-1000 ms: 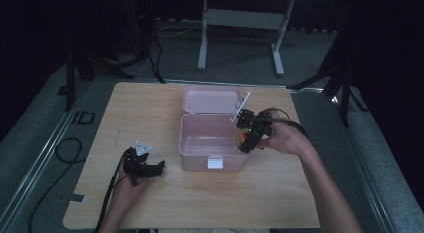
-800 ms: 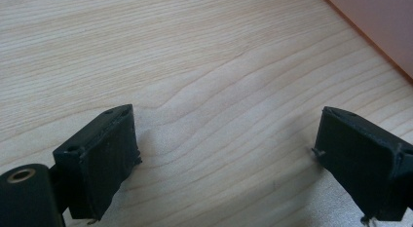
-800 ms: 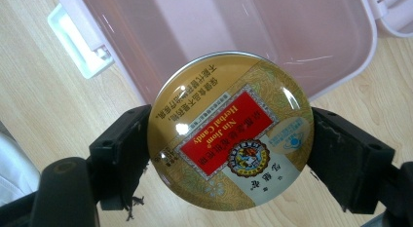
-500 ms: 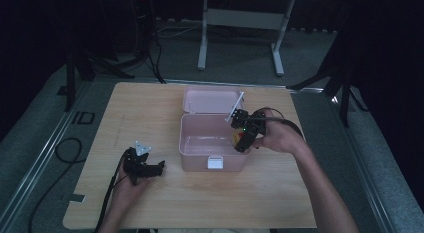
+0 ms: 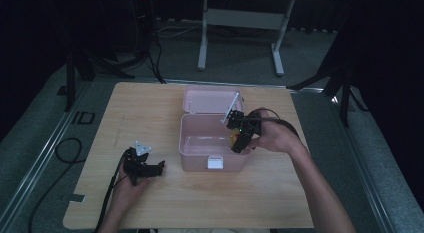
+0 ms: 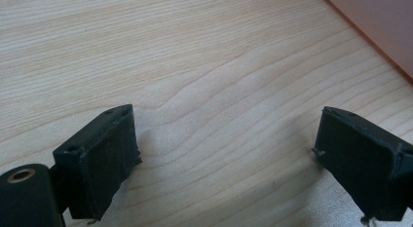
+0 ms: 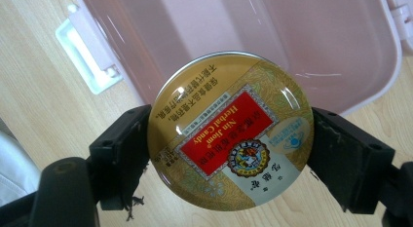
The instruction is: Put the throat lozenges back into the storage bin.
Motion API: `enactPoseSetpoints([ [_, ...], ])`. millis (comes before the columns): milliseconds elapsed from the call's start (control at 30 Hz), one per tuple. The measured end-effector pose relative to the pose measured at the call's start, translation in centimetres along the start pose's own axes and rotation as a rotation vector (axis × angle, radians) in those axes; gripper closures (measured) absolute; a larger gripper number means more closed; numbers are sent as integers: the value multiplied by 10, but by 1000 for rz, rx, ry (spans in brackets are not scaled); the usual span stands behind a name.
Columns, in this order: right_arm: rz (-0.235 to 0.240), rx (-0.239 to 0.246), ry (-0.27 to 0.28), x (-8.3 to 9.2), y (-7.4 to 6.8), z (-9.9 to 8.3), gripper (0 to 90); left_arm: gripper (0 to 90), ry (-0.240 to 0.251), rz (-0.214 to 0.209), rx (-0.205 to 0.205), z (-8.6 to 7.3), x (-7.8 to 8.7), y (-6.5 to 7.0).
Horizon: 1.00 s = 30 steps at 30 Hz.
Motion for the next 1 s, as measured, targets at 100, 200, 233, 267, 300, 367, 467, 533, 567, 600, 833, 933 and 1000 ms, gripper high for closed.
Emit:
enactPoseSetpoints([
  [100, -2, 5, -7, 0, 0, 2, 202, 89, 0, 0, 0, 0, 0, 0],
  [200, -3, 5, -13, 1, 0, 3, 202, 89, 0, 0, 0, 0, 0, 0],
  [233, -3, 6, -14, 2, 1, 3, 202, 89, 0, 0, 0, 0, 0, 0],
  [267, -5, 5, -14, 2, 1, 4, 202, 89, 0, 0, 0, 0, 0, 0],
  [300, -6, 5, -14, 3, 1, 4, 202, 89, 0, 0, 0, 0, 0, 0],
  [367, -3, 4, -13, 4, 2, 5, 202, 89, 0, 0, 0, 0, 0, 0],
  [467, -11, 1, -14, 4, 3, 5, 202, 89, 0, 0, 1, 0, 0, 0],
  [533, -9, 1, -10, 5, 4, 5, 202, 89, 0, 0, 1, 0, 0, 0],
  [567, -8, 2, -8, 5, 4, 6, 202, 89, 1, 0, 1, 0, 0, 0],
  [600, -7, 4, -6, 5, 4, 7, 201, 89, 0, 0, 1, 0, 0, 0],
  [833, -13, 10, 0, 8, 4, 10, 201, 89, 1, 0, 1, 0, 0, 0],
  [933, -17, 9, -1, 8, 4, 11, 201, 89, 0, 1, 0, 0, 0, 0],
  [1000, -19, 8, 0, 8, 5, 11, 198, 88, 0, 1, 0, 0, 0, 0],
])
Point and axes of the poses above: each handheld gripper's, and its own axes: x roughly backward along the jaws, z roughly out of its top, y roughly to its right, the point moved 9 cm from there along -x, roughly forward along the jaws
